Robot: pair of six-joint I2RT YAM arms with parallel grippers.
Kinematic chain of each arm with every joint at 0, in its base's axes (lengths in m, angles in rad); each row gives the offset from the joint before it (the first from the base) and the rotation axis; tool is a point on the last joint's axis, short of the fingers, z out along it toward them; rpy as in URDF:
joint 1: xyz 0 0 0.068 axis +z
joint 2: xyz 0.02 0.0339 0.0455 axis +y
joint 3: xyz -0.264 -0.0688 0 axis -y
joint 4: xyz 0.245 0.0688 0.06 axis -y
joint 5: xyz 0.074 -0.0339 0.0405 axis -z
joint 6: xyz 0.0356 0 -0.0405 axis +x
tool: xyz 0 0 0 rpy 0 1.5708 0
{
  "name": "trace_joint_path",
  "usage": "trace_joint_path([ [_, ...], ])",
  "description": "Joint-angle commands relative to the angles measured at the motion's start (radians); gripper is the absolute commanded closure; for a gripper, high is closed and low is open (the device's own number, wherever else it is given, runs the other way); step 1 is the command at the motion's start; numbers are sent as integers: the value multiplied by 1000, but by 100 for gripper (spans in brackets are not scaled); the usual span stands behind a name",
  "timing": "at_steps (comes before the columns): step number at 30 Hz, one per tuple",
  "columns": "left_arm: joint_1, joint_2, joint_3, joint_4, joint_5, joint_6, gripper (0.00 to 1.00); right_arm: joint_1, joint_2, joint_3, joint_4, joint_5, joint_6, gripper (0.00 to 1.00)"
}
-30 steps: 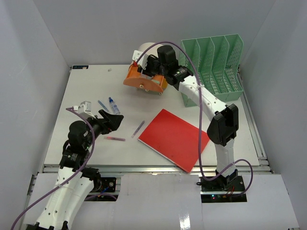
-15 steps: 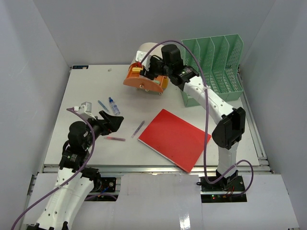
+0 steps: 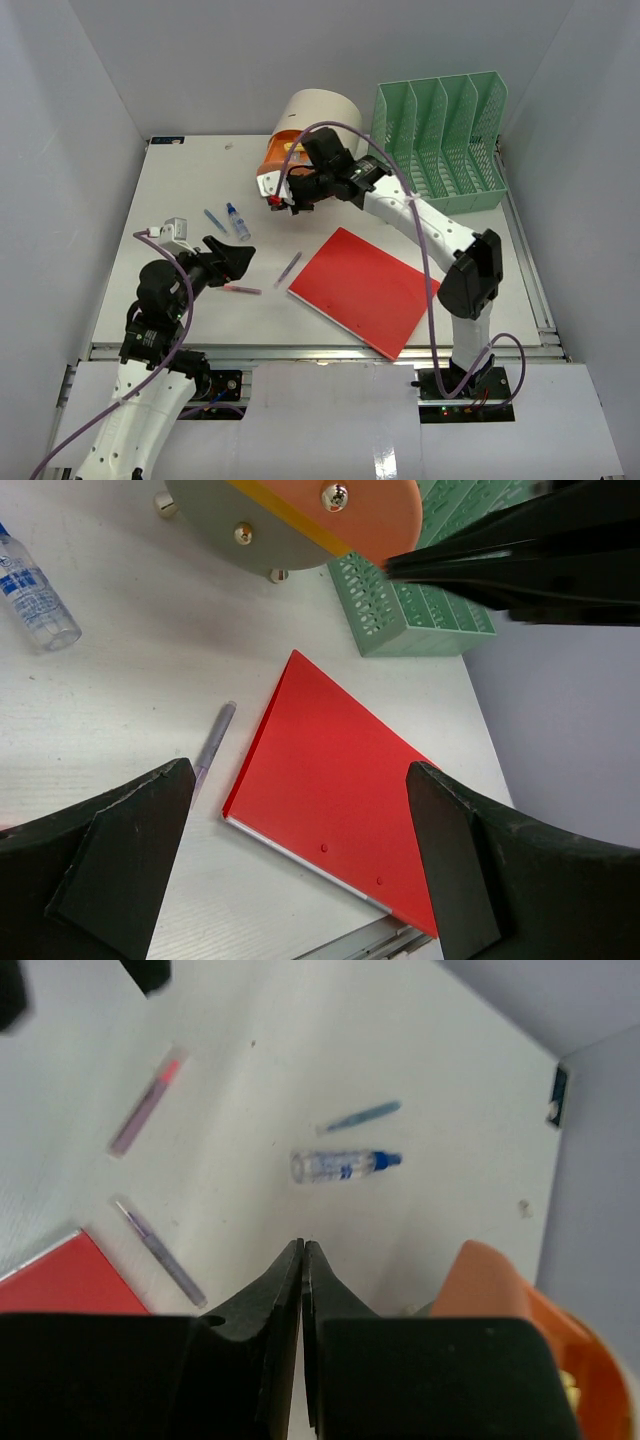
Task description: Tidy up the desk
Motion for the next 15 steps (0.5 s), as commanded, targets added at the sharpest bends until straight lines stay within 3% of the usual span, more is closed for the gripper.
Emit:
trace_joint_path([
  [1, 3, -18, 22, -30, -19, 4, 2, 9, 91, 28, 26, 280, 91, 92],
  [10, 3, -42, 5, -37, -25, -15, 2, 9, 209, 98, 149, 583, 148, 92],
  [15, 3, -42, 4, -39, -22, -24, 2, 6, 232, 123, 220, 679, 149, 92],
])
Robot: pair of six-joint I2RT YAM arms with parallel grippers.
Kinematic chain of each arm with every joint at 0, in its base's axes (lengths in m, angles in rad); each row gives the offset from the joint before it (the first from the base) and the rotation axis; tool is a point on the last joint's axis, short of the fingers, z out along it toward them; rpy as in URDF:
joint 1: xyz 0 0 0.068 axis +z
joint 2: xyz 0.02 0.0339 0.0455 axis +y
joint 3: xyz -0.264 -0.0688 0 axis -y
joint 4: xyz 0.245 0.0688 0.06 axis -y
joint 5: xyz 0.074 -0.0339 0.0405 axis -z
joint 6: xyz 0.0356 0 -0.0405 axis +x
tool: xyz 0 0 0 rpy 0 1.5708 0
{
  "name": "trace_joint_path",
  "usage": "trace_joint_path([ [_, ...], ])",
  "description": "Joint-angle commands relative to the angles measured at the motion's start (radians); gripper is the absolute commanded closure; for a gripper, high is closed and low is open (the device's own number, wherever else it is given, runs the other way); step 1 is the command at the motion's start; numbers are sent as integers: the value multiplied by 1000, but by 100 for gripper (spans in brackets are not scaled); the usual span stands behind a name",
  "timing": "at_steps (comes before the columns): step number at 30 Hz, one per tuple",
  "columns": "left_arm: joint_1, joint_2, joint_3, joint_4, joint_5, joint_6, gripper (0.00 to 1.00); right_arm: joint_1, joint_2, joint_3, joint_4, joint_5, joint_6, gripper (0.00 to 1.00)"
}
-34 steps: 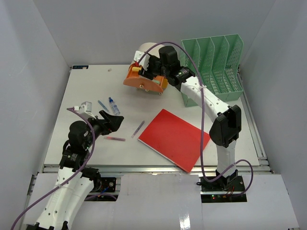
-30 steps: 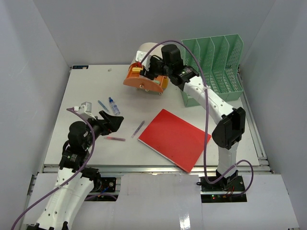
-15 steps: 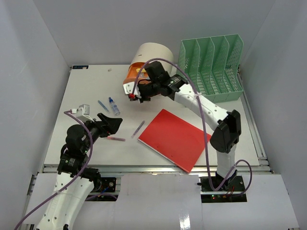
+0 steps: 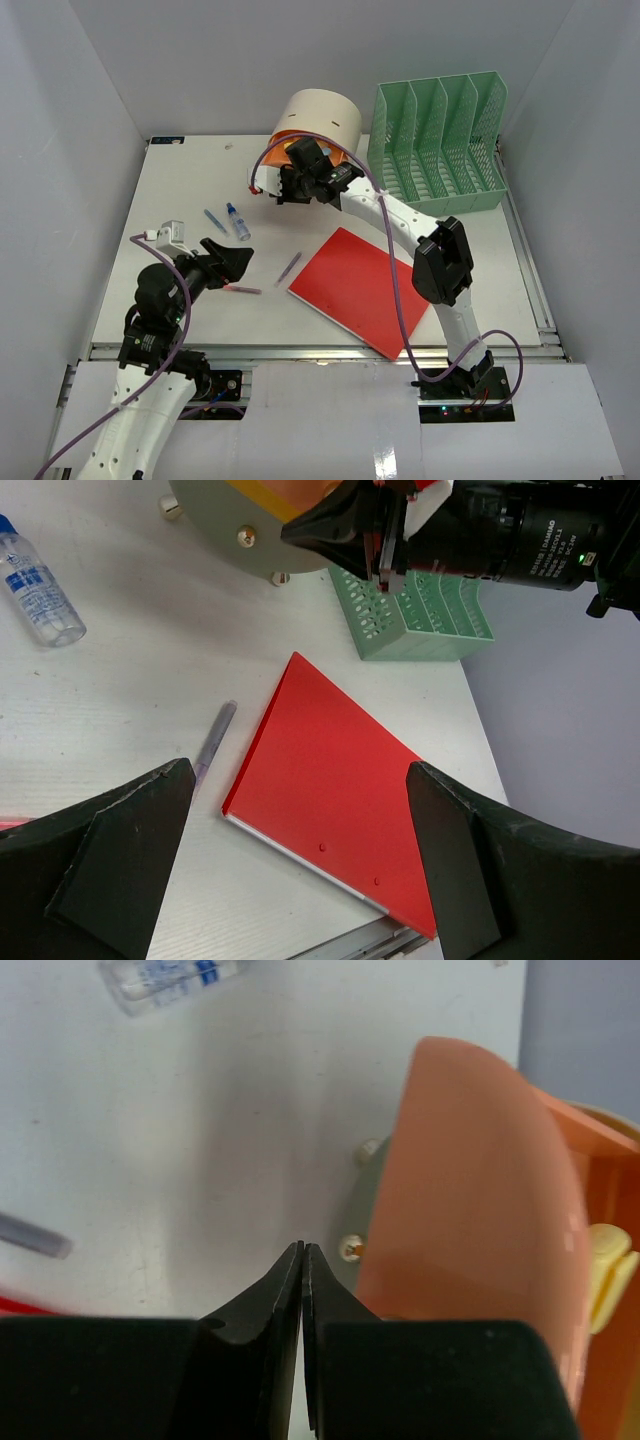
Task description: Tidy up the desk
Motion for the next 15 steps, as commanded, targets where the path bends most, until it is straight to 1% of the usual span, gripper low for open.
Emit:
trace_joint_path([
  [1, 3, -6, 4, -10, -5, -13, 2, -7, 17, 73, 122, 147, 24, 92],
  [12, 3, 1, -9, 0, -2, -30, 2, -52, 57, 97, 251, 270, 71, 88],
  [15, 4, 6, -11, 5, -1, -35, 2, -73, 60, 99, 258, 266, 81, 87],
])
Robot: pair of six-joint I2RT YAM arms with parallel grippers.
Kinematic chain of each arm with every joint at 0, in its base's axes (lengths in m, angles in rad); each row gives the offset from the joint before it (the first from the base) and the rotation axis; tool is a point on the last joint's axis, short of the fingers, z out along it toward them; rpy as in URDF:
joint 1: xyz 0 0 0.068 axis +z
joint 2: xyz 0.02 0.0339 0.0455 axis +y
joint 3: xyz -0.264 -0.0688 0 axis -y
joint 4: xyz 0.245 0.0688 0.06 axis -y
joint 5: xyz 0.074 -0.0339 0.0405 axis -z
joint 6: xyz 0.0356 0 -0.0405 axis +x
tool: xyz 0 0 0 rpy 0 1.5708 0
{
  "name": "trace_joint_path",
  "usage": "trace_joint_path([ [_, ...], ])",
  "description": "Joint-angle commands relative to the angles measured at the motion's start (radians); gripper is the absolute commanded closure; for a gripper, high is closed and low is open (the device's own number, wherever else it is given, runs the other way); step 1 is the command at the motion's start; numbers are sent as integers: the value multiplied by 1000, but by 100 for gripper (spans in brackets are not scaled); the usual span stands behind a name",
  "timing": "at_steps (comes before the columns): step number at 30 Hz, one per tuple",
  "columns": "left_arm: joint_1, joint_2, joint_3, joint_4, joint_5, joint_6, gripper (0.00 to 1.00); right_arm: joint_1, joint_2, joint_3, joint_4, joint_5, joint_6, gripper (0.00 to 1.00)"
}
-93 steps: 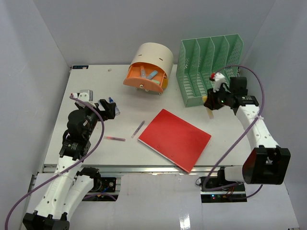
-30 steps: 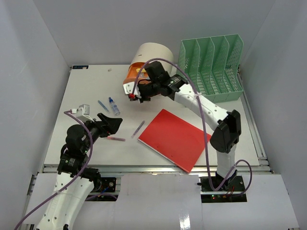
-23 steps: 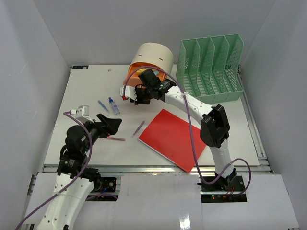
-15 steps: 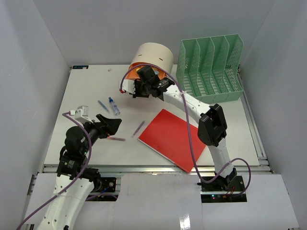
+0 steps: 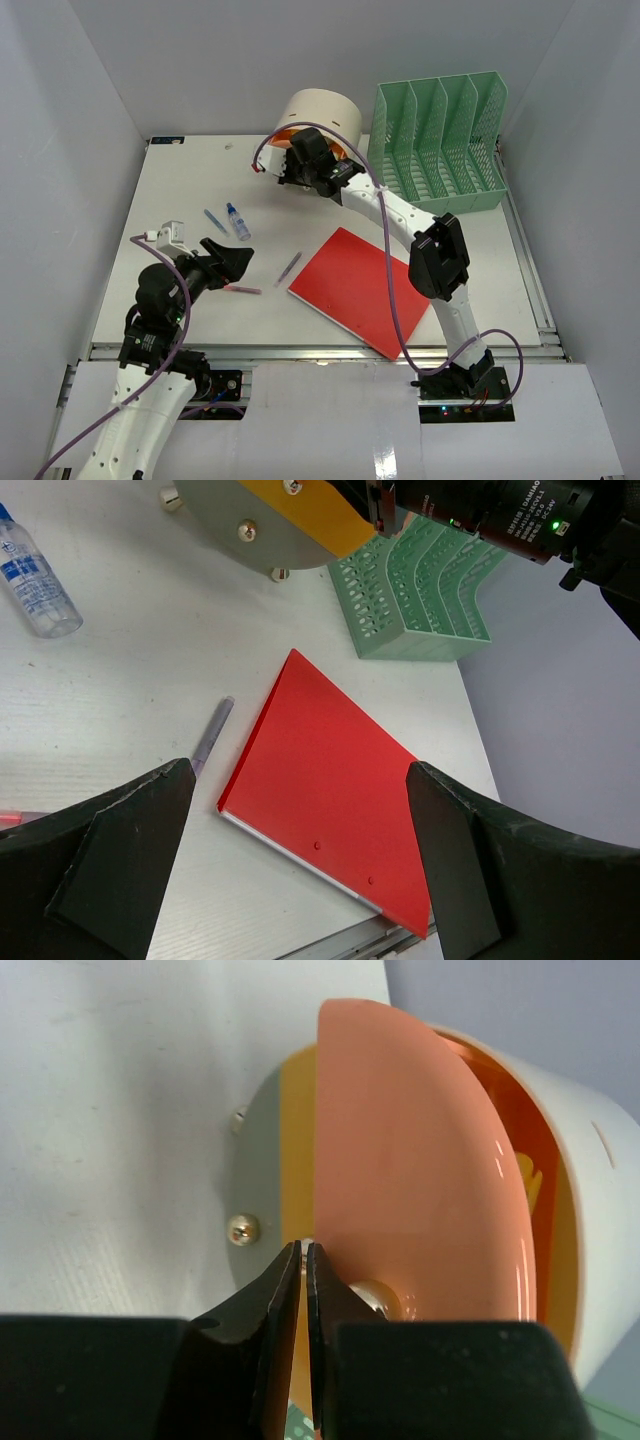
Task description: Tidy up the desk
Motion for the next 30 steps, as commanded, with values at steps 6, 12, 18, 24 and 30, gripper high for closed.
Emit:
trace_joint_path([
  [6, 3, 28, -11, 28, 7, -19, 2, -70, 0, 27, 93, 8, 31, 84],
  [12, 3, 56, -33, 65, 19, -28, 2, -82, -26, -15, 90, -46, 22, 82],
  [18, 3, 82, -52, 106, 48, -40, 2, -99, -37, -11, 87, -65, 17, 79],
  [24, 3, 138, -67, 185, 107, -56, 2, -113, -98, -34, 1, -207, 24, 77],
  [30, 3, 322, -44, 365, 236, -74, 2, -120, -320, -89, -240, -684, 48, 66],
])
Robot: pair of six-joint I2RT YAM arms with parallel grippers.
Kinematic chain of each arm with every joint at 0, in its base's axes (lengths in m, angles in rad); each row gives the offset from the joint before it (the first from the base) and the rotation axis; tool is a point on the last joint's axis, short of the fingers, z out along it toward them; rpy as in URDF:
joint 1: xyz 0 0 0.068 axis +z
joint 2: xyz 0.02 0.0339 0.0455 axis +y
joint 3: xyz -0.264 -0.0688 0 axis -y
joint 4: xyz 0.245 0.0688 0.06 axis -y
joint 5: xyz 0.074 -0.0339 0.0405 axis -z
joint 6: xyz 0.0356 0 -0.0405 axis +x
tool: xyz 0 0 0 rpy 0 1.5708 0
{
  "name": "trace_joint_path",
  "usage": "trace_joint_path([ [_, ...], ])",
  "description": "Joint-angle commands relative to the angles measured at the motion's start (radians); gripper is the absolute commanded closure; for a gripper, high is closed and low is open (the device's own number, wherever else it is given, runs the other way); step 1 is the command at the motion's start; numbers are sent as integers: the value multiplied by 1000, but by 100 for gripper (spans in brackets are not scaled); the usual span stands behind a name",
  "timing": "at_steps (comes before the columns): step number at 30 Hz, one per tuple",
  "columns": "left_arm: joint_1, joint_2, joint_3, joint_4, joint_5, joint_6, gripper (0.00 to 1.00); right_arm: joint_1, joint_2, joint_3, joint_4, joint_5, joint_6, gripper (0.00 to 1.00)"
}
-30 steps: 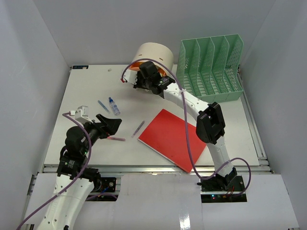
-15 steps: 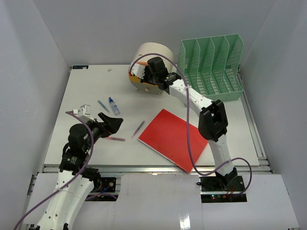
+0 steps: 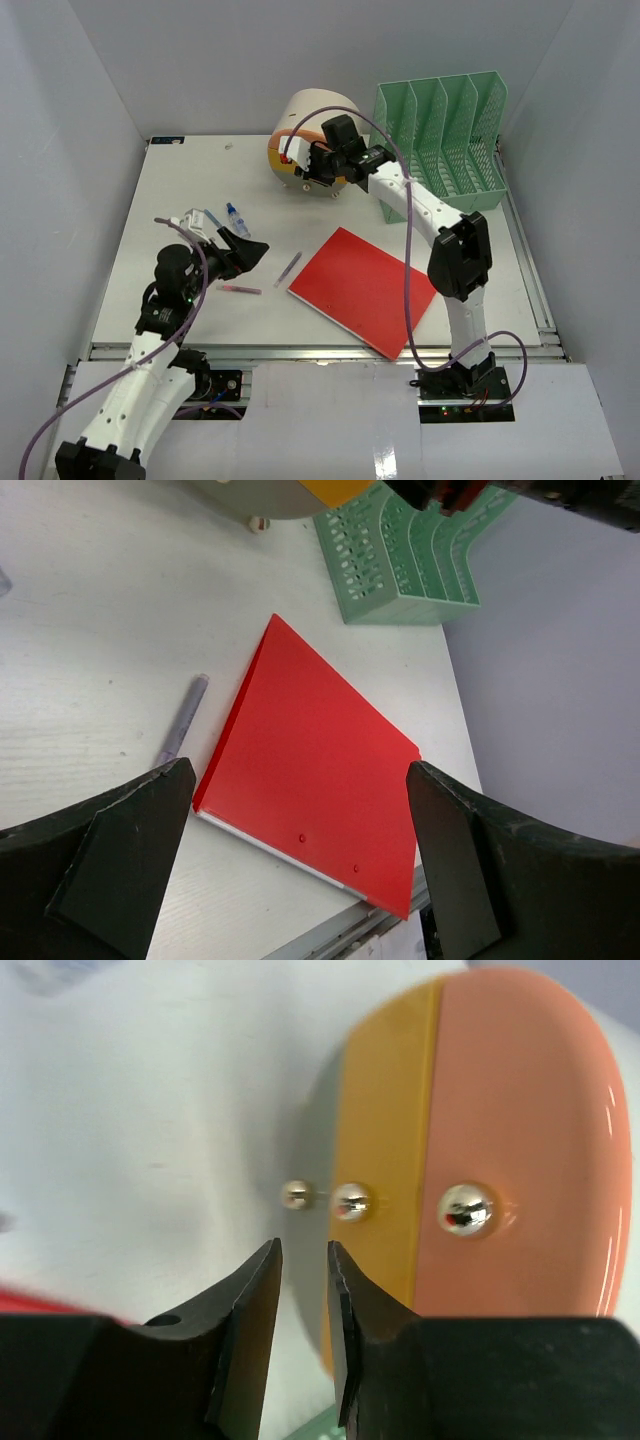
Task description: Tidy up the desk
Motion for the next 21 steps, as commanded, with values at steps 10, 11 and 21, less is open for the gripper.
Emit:
trace_joint_path([
  [10, 3, 593, 184, 487, 270, -88, 2, -292, -702, -574, -183, -794, 102, 31],
  [11, 3, 635, 220, 507, 279, -93, 2, -328, -736, -646, -177, -807, 95, 30],
  [21, 2, 1044, 486, 616, 282, -187, 2, -652, -950, -981, -156, -1030, 112, 31],
])
